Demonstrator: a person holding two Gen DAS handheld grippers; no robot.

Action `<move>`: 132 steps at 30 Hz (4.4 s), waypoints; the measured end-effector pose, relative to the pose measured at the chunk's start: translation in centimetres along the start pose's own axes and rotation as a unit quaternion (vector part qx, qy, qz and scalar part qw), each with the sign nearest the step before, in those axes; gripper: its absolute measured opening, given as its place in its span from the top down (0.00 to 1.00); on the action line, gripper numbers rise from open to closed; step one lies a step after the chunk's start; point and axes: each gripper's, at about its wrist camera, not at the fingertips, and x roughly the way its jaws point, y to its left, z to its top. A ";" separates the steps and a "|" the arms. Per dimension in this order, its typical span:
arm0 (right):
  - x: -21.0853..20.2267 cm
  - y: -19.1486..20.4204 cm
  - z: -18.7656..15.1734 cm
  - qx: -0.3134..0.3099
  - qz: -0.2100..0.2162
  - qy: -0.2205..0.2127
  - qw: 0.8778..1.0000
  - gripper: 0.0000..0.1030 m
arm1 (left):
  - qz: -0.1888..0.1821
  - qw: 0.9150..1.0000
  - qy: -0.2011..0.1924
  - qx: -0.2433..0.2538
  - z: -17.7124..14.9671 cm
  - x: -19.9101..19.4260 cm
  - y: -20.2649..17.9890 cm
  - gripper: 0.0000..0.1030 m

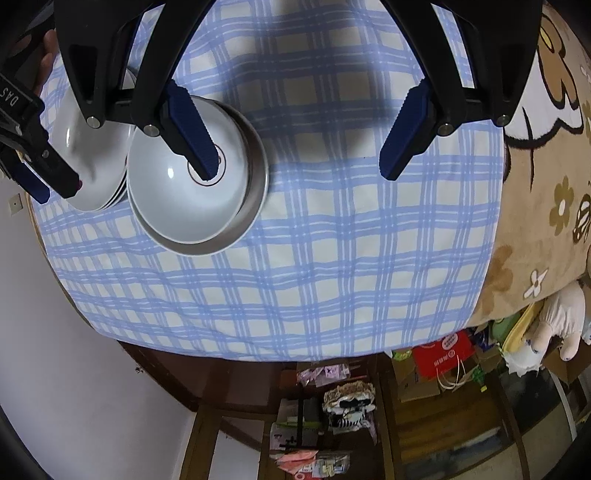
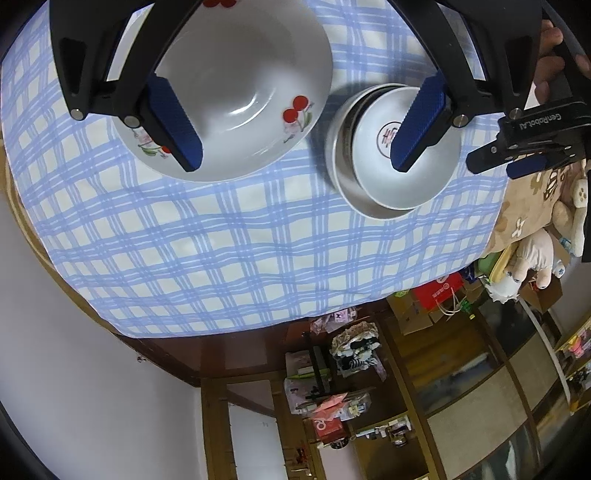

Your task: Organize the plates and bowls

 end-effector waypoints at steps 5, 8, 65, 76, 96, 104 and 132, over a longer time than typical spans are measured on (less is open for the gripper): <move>0.6 -0.3 0.1 0.004 0.003 0.007 1.000 0.00 | -0.002 1.000 0.020 -0.001 0.1 0.9 0.1 0.15; 1.1 -0.4 0.1 0.002 0.002 0.010 1.000 0.00 | 0.000 1.000 0.031 -0.004 0.1 1.4 0.2 0.15; 6.8 1.3 0.2 -0.040 -0.018 0.139 0.989 0.00 | -0.020 0.991 0.116 -0.064 0.8 6.6 1.7 0.15; 7.2 1.0 0.0 -0.023 -0.025 0.148 0.988 0.00 | -0.016 0.991 0.113 -0.067 0.9 6.5 1.8 0.15; 4.7 -0.1 1.1 0.009 -0.002 0.109 0.994 0.00 | -0.016 0.990 0.113 -0.077 0.8 6.9 2.5 0.15; 4.4 -0.2 1.5 -0.001 -0.025 0.116 0.993 0.12 | -0.017 0.990 0.114 -0.078 0.8 7.0 2.5 0.15; 6.9 1.2 0.3 0.016 0.026 0.141 0.989 0.56 | 0.030 0.995 0.090 -0.034 0.8 6.8 1.0 0.15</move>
